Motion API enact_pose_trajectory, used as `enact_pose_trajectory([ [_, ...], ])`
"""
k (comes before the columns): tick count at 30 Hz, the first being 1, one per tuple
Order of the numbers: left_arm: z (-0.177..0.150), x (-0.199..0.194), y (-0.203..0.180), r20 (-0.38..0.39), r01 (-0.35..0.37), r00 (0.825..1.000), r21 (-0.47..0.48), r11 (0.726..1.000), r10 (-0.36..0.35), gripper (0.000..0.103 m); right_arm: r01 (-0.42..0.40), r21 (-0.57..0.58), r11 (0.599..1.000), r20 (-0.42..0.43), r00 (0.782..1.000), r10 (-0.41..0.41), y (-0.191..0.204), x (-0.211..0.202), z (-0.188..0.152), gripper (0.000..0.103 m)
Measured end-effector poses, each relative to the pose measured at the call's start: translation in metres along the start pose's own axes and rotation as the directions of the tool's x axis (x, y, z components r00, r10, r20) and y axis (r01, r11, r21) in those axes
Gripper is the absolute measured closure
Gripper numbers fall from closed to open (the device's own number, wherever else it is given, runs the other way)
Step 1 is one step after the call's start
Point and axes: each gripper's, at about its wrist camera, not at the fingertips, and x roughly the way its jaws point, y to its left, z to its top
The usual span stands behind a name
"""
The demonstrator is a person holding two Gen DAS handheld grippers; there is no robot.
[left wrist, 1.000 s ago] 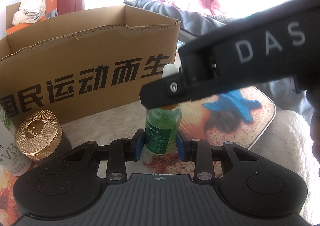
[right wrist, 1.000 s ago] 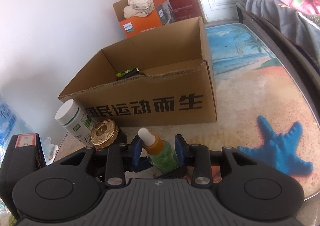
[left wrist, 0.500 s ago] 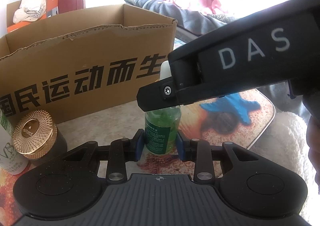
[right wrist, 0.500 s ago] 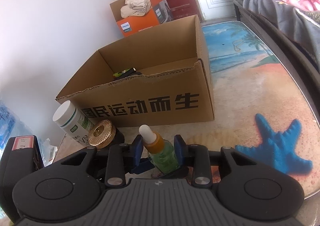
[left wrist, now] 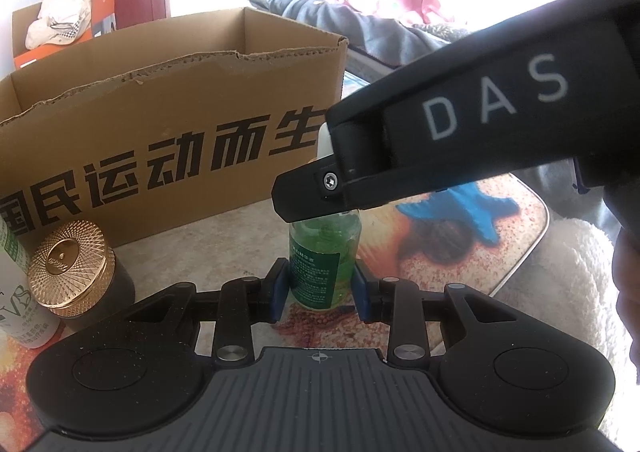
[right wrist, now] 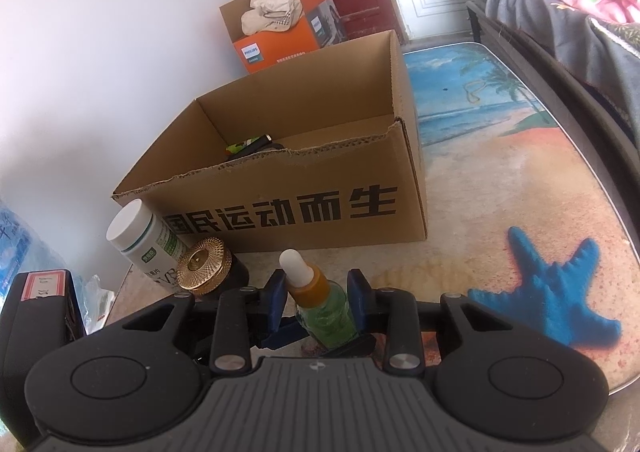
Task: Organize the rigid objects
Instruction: 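Close the right tool around the green dropper bottle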
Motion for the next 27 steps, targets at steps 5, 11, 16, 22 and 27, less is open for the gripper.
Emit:
enact_pose_trajectory([
  [5, -0.001, 0.002, -0.004, 0.000, 0.001, 1.000, 0.006, 1.000, -0.001, 0.071, 0.004, 0.012, 1.000, -0.005, 1.000, -0.004, -0.001, 0.003, 0.001, 0.067],
  [11, -0.002, 0.004, -0.007, 0.001, -0.005, 1.000, 0.012, 1.000, 0.005, 0.071, 0.001, 0.012, 1.000, -0.005, 1.000, -0.001, -0.001, 0.003, 0.000, 0.067],
  [16, -0.002, 0.006, -0.009, 0.005, -0.011, 1.000, 0.016, 1.000, 0.010, 0.071, 0.003, 0.002, 1.000, 0.003, 1.000, -0.003, 0.001, 0.001, -0.001, 0.068],
  [22, -0.003, 0.006, -0.012, 0.014, -0.015, 1.000, 0.028, 1.000, 0.014, 0.071, 0.003, -0.002, 1.000, 0.011, 1.000, -0.003, 0.000, -0.002, -0.002, 0.069],
  [27, 0.001, -0.005, -0.013, 0.046, -0.023, 0.999, 0.039, 0.999, 0.022, 0.071, 0.002, -0.023, 1.000, 0.031, 1.000, -0.002, 0.005, -0.012, 0.002, 0.070],
])
